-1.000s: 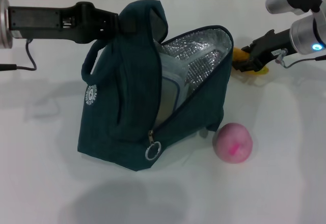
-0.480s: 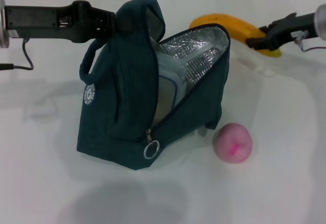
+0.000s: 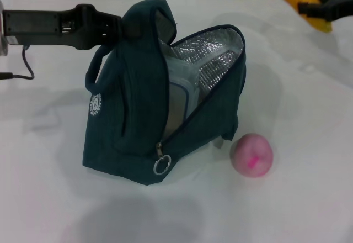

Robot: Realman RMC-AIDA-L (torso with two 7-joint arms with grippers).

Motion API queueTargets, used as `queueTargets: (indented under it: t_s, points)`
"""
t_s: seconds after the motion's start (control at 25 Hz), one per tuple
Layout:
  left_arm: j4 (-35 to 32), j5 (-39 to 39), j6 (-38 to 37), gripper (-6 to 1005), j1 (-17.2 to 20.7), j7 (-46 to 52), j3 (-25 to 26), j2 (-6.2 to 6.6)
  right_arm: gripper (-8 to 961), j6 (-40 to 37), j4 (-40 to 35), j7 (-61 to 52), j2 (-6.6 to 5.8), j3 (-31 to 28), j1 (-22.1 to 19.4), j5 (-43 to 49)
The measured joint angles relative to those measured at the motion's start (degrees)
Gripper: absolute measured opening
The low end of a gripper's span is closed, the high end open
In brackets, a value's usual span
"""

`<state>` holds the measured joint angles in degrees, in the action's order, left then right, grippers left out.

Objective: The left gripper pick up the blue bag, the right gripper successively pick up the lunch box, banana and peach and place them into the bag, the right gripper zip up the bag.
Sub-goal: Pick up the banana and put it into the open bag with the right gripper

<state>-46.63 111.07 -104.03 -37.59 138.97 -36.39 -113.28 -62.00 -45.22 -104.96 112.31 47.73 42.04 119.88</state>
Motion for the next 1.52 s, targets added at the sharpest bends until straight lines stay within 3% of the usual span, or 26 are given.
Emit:
queueTargets:
  t_s: [0.24,0.44,0.72,1.16,1.52]
  points:
    - [0.04,0.00,-0.47,40,0.67,0.21,0.01,0.18,439,-7.78,-12.34,0.53,0.34,0.48,-3.28,-3.83]
    - [0.13,0.00,-0.81,40,1.05,0.31,0.00,0.21,440,-14.96,-18.92,0.55,0.38,1.23,-2.67,-3.36]
    - [0.14,-0.99,-0.81,40,1.87,0.32,0.00,0.21,440,-18.94,-26.86,0.18,-0.34,10.02,-1.51,-1.36]
    - [0.15,-1.16,-0.66,40,2.26,0.29,0.00,0.26,440,-28.53,-29.64,1.29,-0.51,12.93,3.37,2.27]
    - [0.14,-1.21,-0.70,40,2.35,0.29,-0.03,0.26,440,-31.56,-32.14,0.76,1.59,16.21,7.71,10.69]
